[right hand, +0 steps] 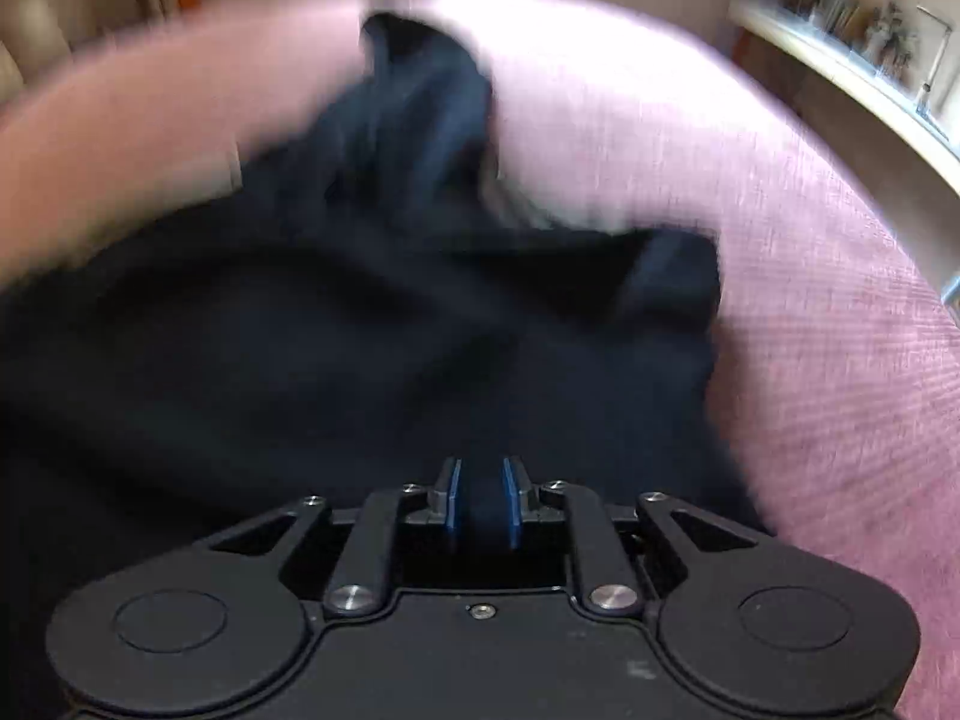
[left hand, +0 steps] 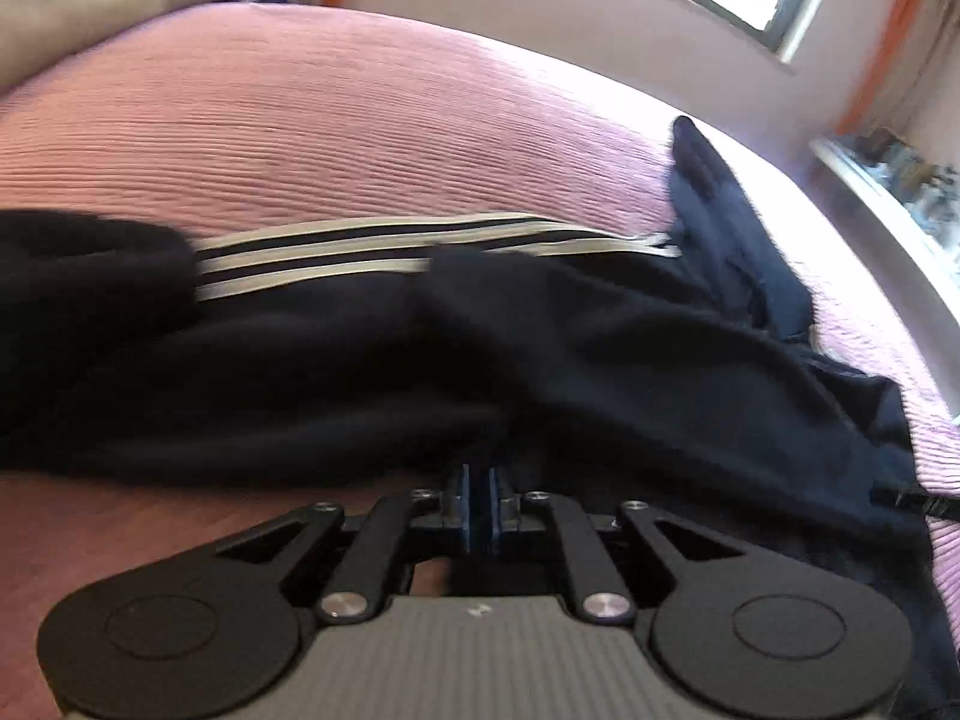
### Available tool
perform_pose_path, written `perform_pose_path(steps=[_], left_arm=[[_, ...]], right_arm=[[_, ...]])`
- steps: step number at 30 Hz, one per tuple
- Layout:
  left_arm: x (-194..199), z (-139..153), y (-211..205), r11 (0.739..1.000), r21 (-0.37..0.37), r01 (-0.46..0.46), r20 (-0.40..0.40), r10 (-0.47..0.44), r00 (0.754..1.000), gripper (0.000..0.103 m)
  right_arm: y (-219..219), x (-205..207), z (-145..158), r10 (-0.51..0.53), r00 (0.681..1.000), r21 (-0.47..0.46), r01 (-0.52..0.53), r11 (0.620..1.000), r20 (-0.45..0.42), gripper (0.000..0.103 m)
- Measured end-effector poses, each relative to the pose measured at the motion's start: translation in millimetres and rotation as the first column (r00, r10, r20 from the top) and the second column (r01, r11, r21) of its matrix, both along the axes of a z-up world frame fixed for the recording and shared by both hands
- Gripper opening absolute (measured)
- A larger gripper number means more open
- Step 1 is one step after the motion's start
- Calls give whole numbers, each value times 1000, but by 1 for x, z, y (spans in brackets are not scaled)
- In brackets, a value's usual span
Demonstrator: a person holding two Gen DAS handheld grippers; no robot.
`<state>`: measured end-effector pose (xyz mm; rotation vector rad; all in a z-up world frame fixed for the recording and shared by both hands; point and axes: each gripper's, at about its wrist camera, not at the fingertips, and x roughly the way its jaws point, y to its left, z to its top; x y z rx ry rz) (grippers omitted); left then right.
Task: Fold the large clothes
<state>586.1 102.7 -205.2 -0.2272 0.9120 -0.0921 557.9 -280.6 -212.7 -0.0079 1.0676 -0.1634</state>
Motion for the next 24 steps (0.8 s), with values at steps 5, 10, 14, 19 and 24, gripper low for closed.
perform_pose_path(steps=[5,10,14,19,24], left_arm=[[-29,29,40,985,139,-98,55,91,994,25],[6,52,66,930,348,-115,161,61,985,54],[63,34,78,911,412,-26,69,-3,998,68],[94,-5,79,848,523,79,-79,-44,996,69],[101,-5,96,904,428,-22,-52,49,997,14]], right_arm=[[-23,11,19,-100,995,165,101,981,-16,21],[-13,-2,44,-67,997,184,59,981,38,30],[-2,-17,38,-55,998,232,53,971,4,34],[2,-32,31,19,998,307,-3,952,-51,38],[-7,-39,33,40,998,323,-21,946,-52,40]])
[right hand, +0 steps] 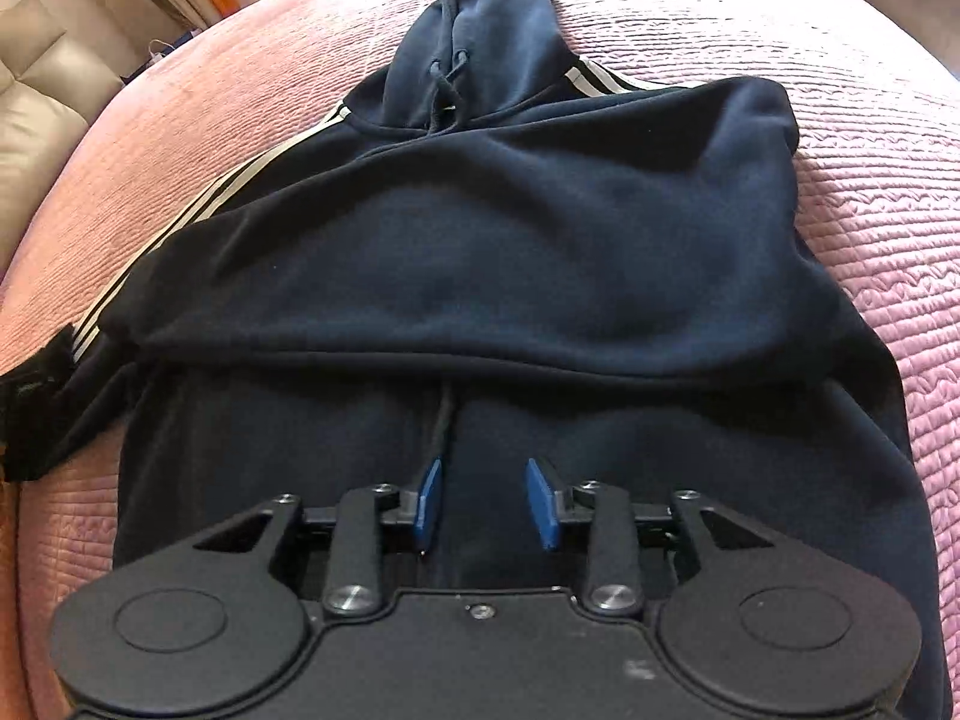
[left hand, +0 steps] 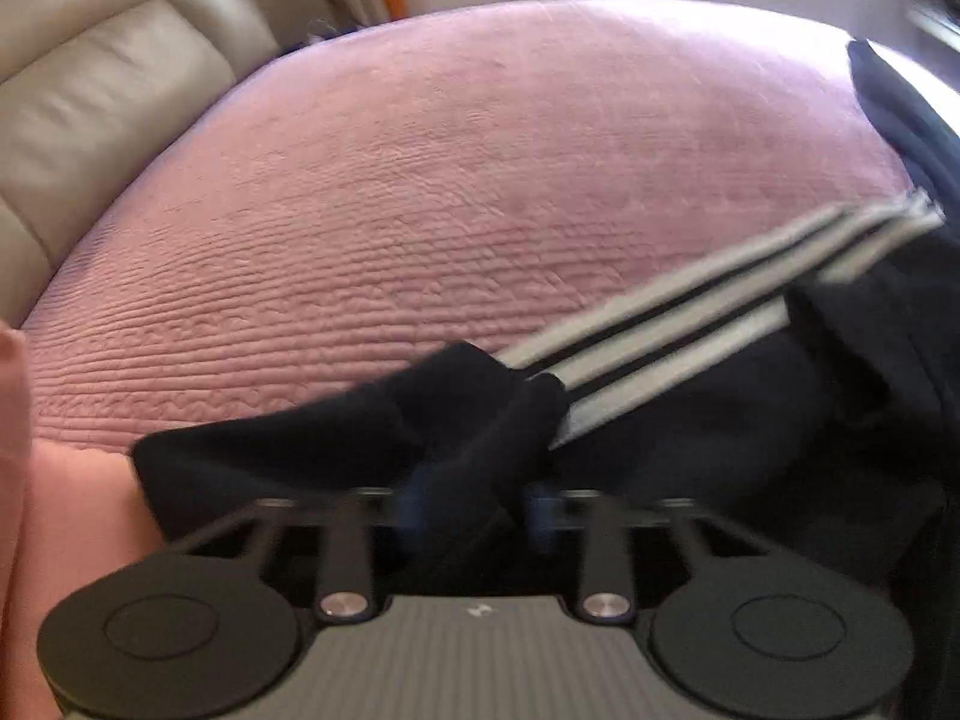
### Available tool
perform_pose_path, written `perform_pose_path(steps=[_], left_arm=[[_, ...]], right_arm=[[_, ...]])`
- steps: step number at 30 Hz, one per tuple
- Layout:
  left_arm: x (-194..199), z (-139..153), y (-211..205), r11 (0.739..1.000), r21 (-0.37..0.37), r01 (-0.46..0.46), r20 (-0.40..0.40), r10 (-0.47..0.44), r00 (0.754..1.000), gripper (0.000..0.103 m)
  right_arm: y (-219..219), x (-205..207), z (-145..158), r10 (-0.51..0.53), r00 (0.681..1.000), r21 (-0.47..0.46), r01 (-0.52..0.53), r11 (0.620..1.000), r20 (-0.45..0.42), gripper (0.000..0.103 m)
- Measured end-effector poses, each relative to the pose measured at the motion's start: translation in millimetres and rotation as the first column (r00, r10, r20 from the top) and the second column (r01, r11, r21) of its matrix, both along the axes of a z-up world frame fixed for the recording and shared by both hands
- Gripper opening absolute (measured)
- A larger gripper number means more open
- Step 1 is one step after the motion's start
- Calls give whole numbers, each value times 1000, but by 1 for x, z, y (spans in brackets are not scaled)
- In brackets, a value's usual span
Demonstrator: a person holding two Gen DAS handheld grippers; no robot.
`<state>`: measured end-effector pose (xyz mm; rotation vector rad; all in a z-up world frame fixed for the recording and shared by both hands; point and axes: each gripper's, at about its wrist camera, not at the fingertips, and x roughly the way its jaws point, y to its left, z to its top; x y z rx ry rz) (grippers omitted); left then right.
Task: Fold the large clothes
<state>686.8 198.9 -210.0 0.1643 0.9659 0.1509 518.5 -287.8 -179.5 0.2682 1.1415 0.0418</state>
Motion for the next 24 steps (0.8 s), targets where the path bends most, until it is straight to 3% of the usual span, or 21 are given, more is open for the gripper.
perform_pose_path(steps=[2,8,12,15,16,19,24], left_arm=[[-4,8,1,1000,-5,-19,43,20,999,14],[-24,50,-5,988,-157,-2,188,32,982,14],[-39,91,-31,974,-214,73,269,-12,963,14],[-42,125,-65,946,-279,165,333,-66,940,14],[-40,134,-76,923,-328,202,338,-85,937,14],[-33,160,-113,803,-502,321,366,-139,920,14],[-24,200,-212,660,-565,495,468,-237,851,15]], right_arm=[[-5,-1,-1,0,1000,14,0,1000,2,40],[-16,-10,-1,-6,1000,44,6,999,-2,40],[-29,-17,3,-8,1000,65,7,998,11,40],[-44,-25,8,-17,1000,80,15,997,18,40],[-50,-29,9,-25,1000,89,23,996,17,40],[-73,-41,19,-53,998,106,50,993,24,40],[-114,-64,43,-81,994,103,74,992,71,40]])
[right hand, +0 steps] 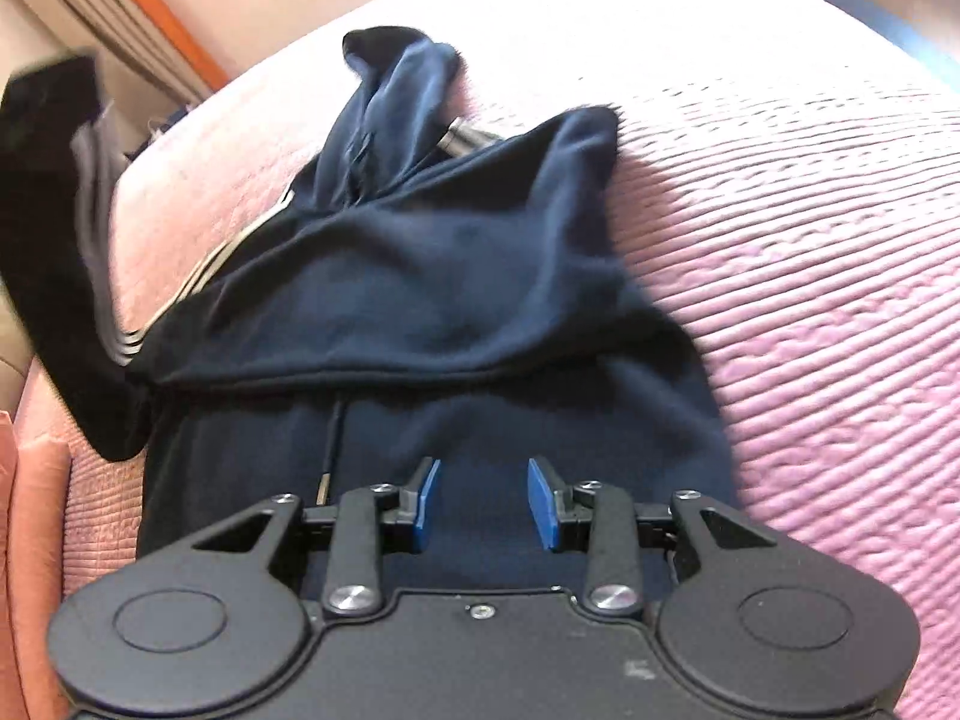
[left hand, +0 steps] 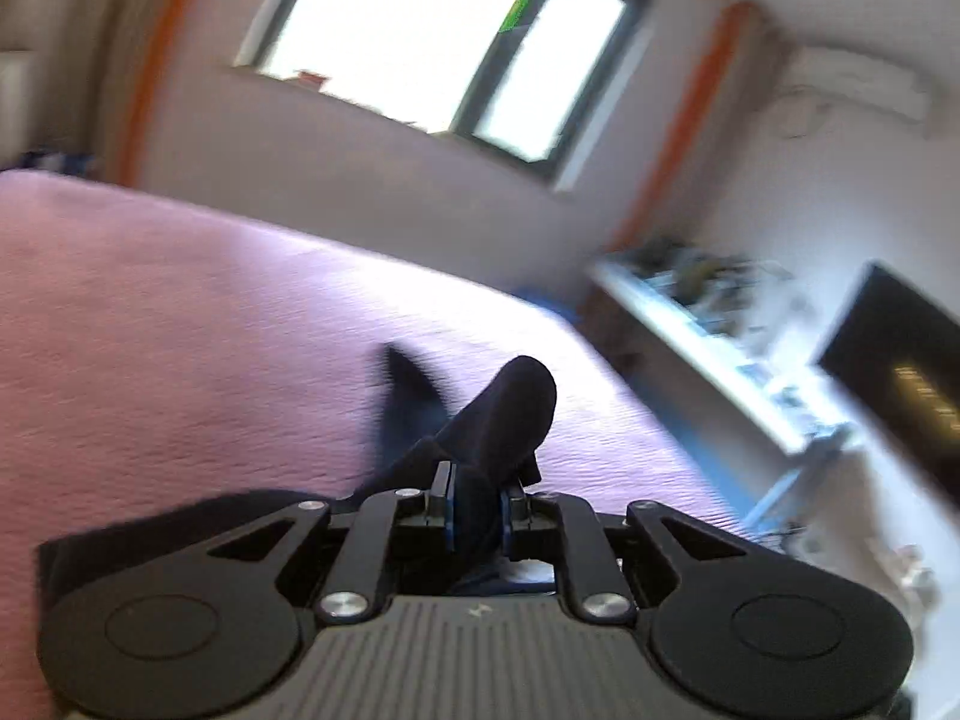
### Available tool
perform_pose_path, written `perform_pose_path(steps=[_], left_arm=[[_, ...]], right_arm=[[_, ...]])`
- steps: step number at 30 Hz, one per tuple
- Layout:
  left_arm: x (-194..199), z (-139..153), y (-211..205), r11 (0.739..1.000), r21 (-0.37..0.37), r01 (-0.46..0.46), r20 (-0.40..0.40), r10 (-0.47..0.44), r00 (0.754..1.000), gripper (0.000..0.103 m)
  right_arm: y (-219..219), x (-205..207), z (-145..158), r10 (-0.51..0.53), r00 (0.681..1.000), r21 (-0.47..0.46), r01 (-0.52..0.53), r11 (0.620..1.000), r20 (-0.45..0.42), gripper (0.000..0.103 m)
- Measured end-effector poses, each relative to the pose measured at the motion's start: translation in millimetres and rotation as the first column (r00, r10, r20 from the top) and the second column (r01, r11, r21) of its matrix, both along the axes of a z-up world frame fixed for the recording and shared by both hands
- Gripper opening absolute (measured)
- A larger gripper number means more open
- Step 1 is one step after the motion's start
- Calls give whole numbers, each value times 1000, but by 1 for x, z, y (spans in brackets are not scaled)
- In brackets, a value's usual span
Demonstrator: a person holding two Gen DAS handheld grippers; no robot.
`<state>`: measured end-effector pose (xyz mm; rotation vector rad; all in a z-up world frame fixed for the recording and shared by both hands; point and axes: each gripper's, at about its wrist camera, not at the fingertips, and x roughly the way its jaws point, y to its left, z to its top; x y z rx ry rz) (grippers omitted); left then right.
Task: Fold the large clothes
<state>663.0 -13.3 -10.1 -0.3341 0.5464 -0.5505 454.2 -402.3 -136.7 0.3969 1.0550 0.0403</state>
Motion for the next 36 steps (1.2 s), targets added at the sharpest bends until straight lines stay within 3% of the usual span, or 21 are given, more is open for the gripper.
perform_pose_path(steps=[3,7,8,9,11,13,15,17,19,21,22,24,27,31,33,35,36], left_arm=[[9,-3,-63,996,-57,76,12,-75,997,15],[16,-38,-143,984,-86,158,-24,-160,987,22],[17,-54,-162,984,-73,161,-51,-165,985,40],[18,-69,-177,985,-55,165,-83,-169,982,66],[20,-104,-194,990,3,138,-157,-136,978,76],[26,-136,-188,992,6,130,-266,-124,956,75],[24,-154,-169,990,-43,133,-342,-140,929,74],[18,-162,-142,990,-48,133,-346,-142,928,74],[12,-166,-120,996,30,90,-317,-76,945,71],[19,-165,-95,994,111,21,-296,12,955,62],[24,-167,-87,991,131,-6,-294,45,955,59],[39,-175,-68,981,183,-64,-299,118,947,42],[56,-193,-46,966,228,-123,-309,192,931,27],[62,-220,-20,963,224,-146,-337,217,916,26],[65,-236,-15,958,239,-158,-356,238,904,25],[66,-247,-5,961,216,-174,-358,244,901,14],[68,-248,0,964,199,-175,-363,238,901,14]], right_arm=[[-26,-11,7,-13,1000,5,12,1000,9,40],[-52,-21,6,-13,1000,-7,13,1000,12,41],[-57,-22,4,-11,1000,-12,11,1000,9,41],[-61,-21,2,-8,1000,-20,8,1000,5,41],[-66,-18,0,5,1000,-45,-5,999,6,41],[-70,-9,0,17,1000,-50,-16,999,20,43],[-69,4,3,34,998,-42,-32,999,57,43],[-61,23,7,53,992,-44,-48,998,112,44],[-46,49,10,77,982,-63,-67,996,172,42],[-26,79,9,92,971,-108,-69,992,221,27],[-16,94,8,99,966,-131,-69,989,238,14],[0,122,0,114,959,-163,-72,984,260,12],[15,152,-21,127,964,-208,-78,975,235,12],[17,164,-54,112,983,-285,-66,956,146,10],[10,165,-70,76,992,-321,-40,946,100,0],[-4,163,-75,40,994,-319,-7,948,99,0],[-10,163,-74,10,996,-330,19,944,86,0]])
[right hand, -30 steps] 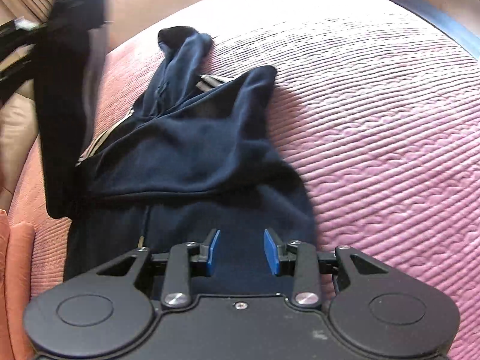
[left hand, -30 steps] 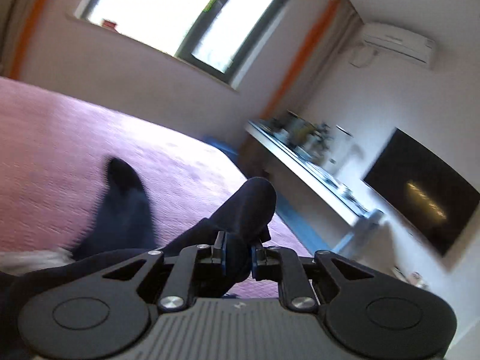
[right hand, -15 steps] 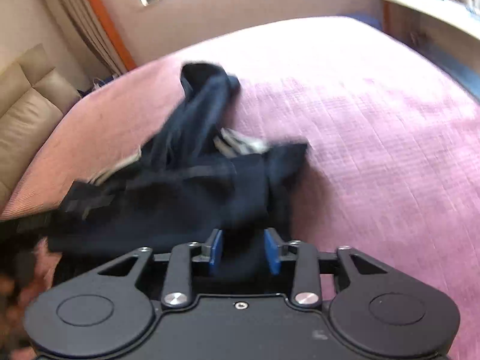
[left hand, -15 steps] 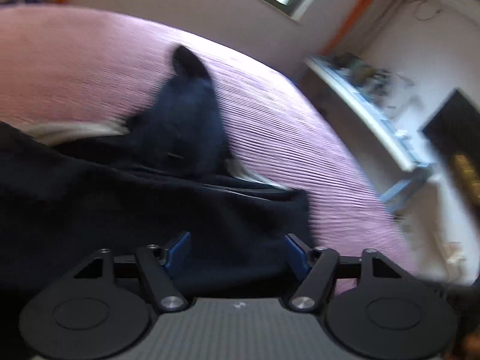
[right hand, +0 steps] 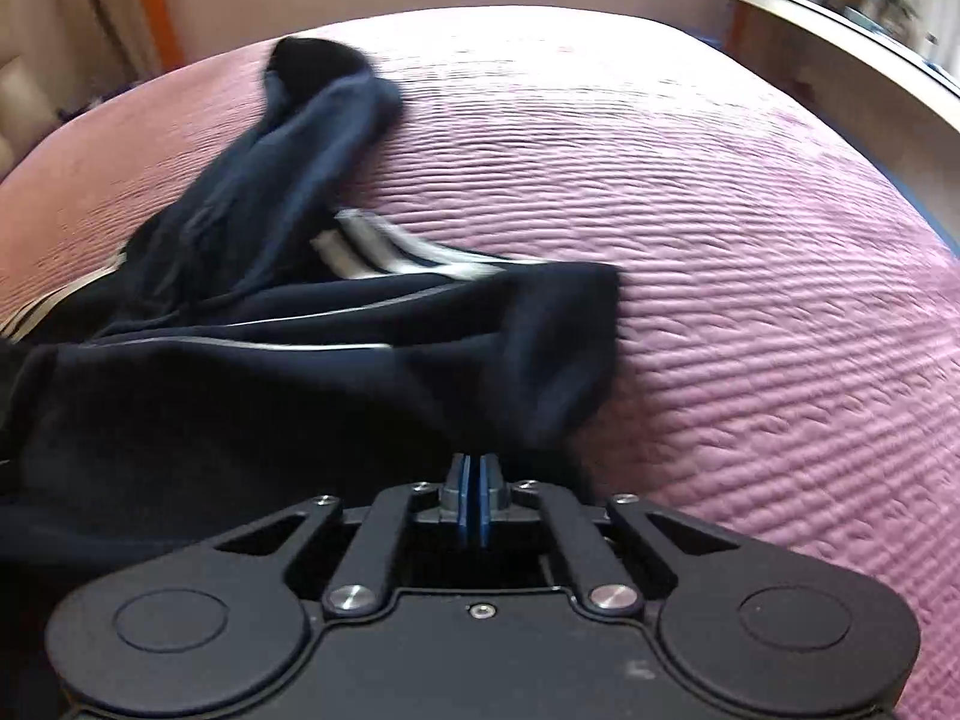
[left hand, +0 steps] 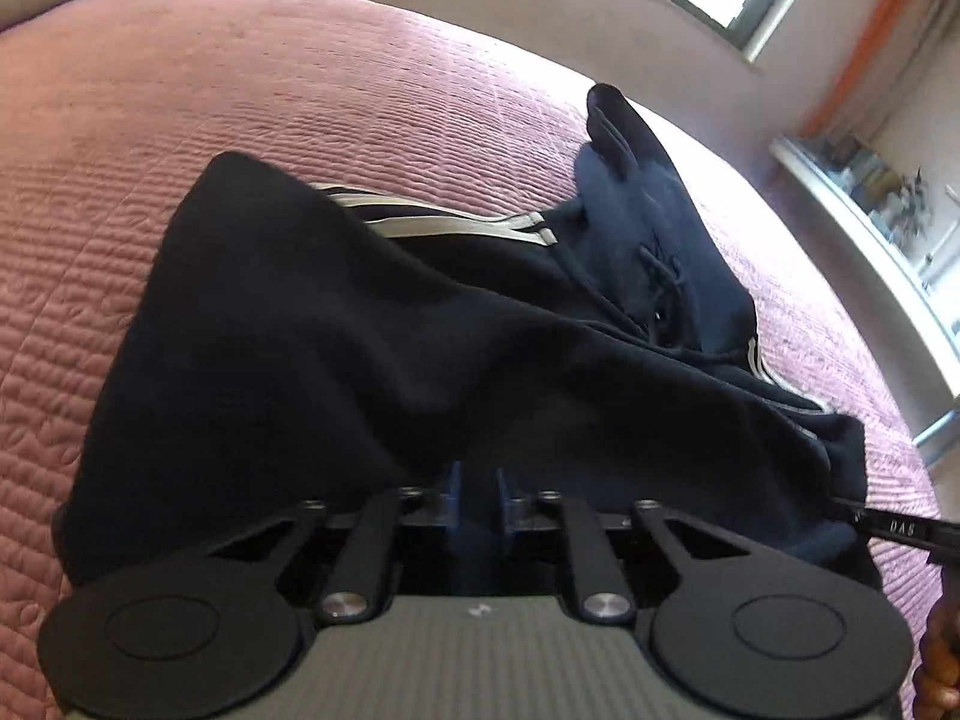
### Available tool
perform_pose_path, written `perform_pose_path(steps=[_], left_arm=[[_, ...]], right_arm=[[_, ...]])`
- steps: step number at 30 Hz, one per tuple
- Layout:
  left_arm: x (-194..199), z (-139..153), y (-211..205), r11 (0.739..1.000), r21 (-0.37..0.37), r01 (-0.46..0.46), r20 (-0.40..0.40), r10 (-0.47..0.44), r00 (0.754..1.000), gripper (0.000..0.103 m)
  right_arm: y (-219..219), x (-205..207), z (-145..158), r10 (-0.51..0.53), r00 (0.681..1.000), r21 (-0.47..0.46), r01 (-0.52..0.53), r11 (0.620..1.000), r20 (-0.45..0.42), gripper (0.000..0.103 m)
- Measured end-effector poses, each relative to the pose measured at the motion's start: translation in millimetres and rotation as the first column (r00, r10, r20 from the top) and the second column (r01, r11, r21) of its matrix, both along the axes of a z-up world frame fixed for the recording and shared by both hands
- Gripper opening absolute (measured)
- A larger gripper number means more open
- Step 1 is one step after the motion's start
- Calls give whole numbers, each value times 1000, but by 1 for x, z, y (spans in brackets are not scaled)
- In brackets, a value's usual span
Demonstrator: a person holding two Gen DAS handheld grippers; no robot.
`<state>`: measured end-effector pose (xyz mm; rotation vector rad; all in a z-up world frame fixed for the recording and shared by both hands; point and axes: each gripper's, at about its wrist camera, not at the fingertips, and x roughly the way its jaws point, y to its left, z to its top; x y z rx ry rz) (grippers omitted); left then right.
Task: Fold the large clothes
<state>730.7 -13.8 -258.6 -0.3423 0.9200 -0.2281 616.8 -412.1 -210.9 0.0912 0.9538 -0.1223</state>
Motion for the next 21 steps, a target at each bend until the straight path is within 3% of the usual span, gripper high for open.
perform_pose_path(steps=[1,2,4,6,8,10,11,13,15,16,17,19,21], left_arm=[[2,1,4,1000,-21,-2,-2,2,1000,14],[0,3,8,1000,-25,-11,3,11,1000,15],[-9,17,18,999,-29,-22,48,23,999,18],[-14,20,28,998,-57,-35,68,38,997,26],[-20,11,37,994,-101,-49,55,54,997,36],[-22,-3,36,991,-124,-42,64,50,997,43],[-23,-6,33,992,-125,-28,102,41,994,52],[-28,-6,21,996,-87,-1,153,14,988,63],[-37,-8,5,999,-5,32,218,-31,975,75],[-43,-8,-2,997,57,48,249,-61,967,75],[-48,-11,-10,991,119,55,277,-86,957,77],[-56,-15,-21,984,170,60,317,-112,942,84],[-58,-19,-26,979,191,71,337,-133,932,95]], right_arm=[[-6,-1,4,-65,998,-34,64,997,-14,0],[-11,-2,8,-126,992,-81,124,989,-21,6],[-16,-9,23,-148,989,-72,150,986,28,11],[-6,-15,38,-68,994,2,68,998,90,11],[18,-15,41,64,990,0,-64,998,123,14],[38,-8,30,158,981,-1,-159,987,111,15],[43,-3,21,163,983,-6,-163,987,85,15],[42,9,2,139,990,5,-139,990,3,15],[41,16,5,137,991,22,-137,990,0,16],[42,21,13,154,988,20,-155,988,11,16],[44,29,24,175,984,18,-176,984,44,16],[52,56,48,224,964,17,-228,973,141,20],[59,99,66,239,943,59,-259,964,230,41]])
